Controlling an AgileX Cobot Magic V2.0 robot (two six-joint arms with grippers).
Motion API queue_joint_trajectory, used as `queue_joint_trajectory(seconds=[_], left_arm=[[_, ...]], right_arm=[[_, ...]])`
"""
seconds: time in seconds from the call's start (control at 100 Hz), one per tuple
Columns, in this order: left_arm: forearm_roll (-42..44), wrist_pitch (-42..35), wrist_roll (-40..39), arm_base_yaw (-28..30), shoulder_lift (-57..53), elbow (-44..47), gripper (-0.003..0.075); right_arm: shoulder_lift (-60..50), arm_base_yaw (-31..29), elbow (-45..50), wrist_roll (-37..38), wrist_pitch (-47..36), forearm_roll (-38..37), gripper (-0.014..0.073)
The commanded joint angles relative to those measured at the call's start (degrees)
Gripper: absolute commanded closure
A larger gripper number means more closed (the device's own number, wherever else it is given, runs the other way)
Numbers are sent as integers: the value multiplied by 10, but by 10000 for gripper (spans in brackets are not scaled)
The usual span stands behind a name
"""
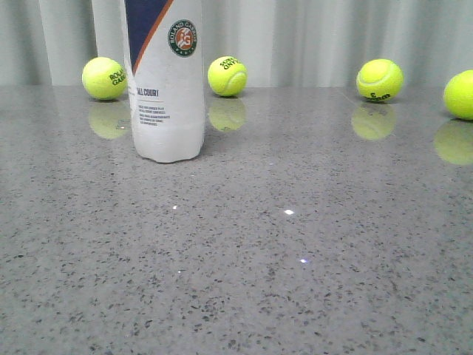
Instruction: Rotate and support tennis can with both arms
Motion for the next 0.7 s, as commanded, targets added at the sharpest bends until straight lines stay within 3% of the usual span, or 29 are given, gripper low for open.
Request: queue_joint_trajectory(seconds=[0.0,0.21,0.28,0.69], left_arm=[[-4,-47,-6,1,-19,25,738],[-4,-47,-6,1,-19,25,738],[-4,-47,-6,1,-19,25,738],[-4,-47,-6,1,-19,25,738]], right_arm=[[-11,-25,18,32,-55,-42,654],[-58,-44,85,53,-66,-70,654],[-82,-44,84,52,-35,-72,654],[-79,-44,84,52,-37,-72,654]])
